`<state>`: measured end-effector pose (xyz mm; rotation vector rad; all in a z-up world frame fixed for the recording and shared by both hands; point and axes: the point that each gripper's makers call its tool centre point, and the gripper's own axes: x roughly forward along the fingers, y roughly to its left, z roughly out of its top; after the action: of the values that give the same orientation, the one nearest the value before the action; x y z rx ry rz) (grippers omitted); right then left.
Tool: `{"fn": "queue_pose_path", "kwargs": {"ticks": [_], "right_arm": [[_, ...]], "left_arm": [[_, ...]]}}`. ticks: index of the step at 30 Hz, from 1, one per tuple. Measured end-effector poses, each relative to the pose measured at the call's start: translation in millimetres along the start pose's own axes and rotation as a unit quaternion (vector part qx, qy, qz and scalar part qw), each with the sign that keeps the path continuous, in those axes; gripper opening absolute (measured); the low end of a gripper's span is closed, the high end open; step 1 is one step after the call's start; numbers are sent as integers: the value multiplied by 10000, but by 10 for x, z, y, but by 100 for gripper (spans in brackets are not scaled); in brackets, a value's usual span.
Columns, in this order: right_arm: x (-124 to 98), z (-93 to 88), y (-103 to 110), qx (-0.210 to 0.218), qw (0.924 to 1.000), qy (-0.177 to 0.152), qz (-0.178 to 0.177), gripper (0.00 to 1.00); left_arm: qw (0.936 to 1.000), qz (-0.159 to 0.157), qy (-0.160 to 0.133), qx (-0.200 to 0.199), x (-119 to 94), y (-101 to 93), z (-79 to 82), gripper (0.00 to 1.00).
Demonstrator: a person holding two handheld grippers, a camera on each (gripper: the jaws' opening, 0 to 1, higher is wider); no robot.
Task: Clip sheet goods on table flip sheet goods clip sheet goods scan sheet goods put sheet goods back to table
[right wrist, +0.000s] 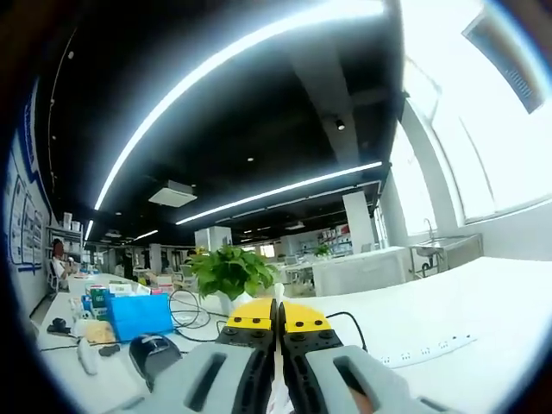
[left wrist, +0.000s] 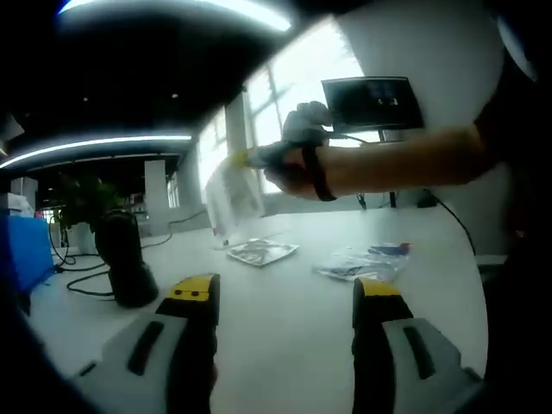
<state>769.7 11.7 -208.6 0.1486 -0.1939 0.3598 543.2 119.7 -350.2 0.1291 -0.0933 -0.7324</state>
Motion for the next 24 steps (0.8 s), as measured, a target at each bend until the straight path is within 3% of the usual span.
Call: {"fn": "queue_pose_path", "kwargs": {"ticks": [12,24], "right_arm": [[127,-91,35,-312,9994,22,-113,0],[208,-203,18,-359,9992,85,-165,0]], "left_arm": [[10000,-15,-4,22,0,-8,2,55],[10000,-35,0,29,0,-16,0,55]]}}
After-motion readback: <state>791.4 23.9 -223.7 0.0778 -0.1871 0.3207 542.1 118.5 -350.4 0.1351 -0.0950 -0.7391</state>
